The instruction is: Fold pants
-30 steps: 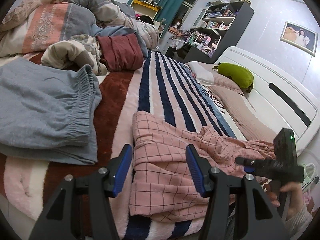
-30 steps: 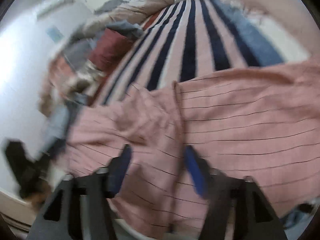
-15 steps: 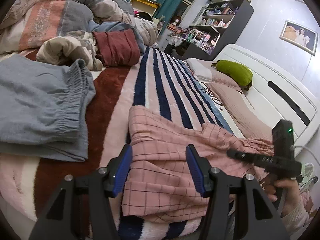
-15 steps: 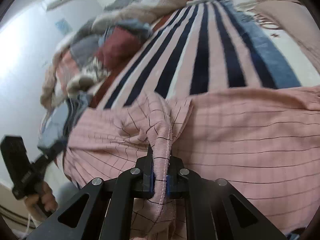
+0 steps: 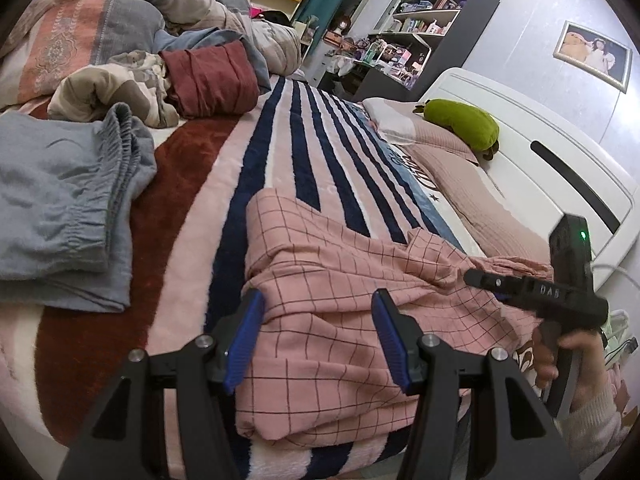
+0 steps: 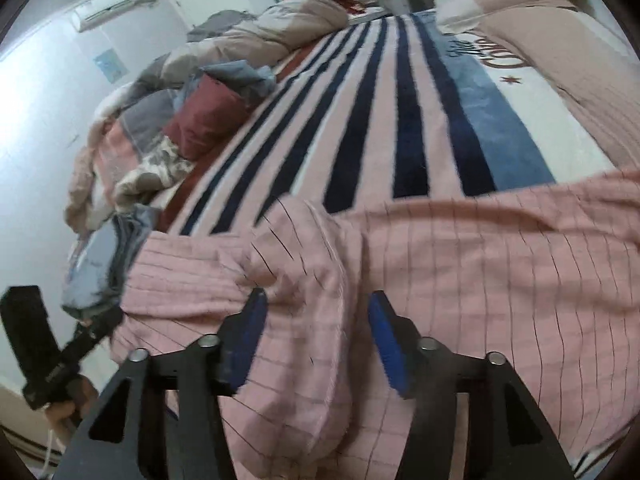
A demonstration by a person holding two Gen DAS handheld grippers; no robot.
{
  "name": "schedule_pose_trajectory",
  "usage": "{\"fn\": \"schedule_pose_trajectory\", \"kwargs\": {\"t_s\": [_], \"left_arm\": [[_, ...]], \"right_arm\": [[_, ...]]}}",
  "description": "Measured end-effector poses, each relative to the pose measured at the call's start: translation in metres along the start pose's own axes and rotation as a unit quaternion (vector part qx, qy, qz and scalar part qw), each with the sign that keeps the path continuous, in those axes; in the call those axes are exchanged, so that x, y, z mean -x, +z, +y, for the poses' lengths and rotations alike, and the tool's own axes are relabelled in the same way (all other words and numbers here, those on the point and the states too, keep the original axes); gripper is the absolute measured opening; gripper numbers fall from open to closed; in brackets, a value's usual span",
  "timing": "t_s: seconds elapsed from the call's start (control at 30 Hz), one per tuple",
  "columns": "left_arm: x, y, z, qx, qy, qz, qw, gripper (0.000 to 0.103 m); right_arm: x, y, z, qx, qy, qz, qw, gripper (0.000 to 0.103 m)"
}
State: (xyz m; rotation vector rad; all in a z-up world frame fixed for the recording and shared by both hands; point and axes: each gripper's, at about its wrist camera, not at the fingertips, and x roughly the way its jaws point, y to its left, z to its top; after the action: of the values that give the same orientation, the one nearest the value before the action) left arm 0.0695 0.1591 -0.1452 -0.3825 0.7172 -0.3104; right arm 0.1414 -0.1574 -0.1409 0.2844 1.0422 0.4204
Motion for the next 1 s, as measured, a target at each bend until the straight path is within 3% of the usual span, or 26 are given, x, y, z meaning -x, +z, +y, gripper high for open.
{"fn": "schedule_pose_trajectory", "kwargs": {"t_s": [0.13,0.17,0.2,0.23,0.27,0.4,0.53,0.6,0.77,1.0], "left_arm": [[0.001,0.001,0.001,0.003,0.002,-0.002,1.0000,0.052],[0.002,0.001,0.001,0.003,0.004,-0.003,1.0000,0.052],[0.002,0.001,0.001,0.003,0.006,-0.003,1.0000,0.052],[0.003,0.001,0.002,0.004,0.008,-0.002,1.0000,0.052],[0.003,0.001,0.003,0.005,0.009,-0.002,0.9999,0.052],[0.002,0.002,0.004,0.003,0.017,0.001,0.9999,0.052],[0.002,0.004,-0.001,-0.002,0.016,0.000,0.9999,0.052],[0.001,0.005,-0.004,-0.003,0.016,0.001,0.9999,0.052],[0.001,0.006,-0.008,-0.008,0.018,0.003,0.9998,0.052],[0.000,0.011,-0.016,-0.014,0.017,0.000,0.9998,0.052]], "right_arm": [[-0.017,0.020,0.001,0.026,-0.005,0.019,0.999,0.055],[-0.021,0.023,0.002,0.026,-0.006,0.020,0.999,0.050],[-0.022,0.024,0.003,0.025,-0.005,0.015,1.000,0.026],[-0.023,0.024,0.004,0.026,-0.007,0.008,1.000,0.009],[-0.020,0.023,0.005,0.028,-0.016,-0.006,0.999,0.004],[0.000,0.015,0.004,0.028,-0.048,-0.055,0.997,0.003],[0.016,0.006,-0.007,0.003,-0.043,-0.064,0.997,0.003],[0.018,0.001,-0.007,0.007,-0.053,-0.062,0.997,0.008],[0.025,-0.007,-0.024,-0.017,-0.102,-0.075,0.992,0.008],[0.011,-0.023,-0.022,0.021,-0.063,-0.010,0.998,0.008]]}}
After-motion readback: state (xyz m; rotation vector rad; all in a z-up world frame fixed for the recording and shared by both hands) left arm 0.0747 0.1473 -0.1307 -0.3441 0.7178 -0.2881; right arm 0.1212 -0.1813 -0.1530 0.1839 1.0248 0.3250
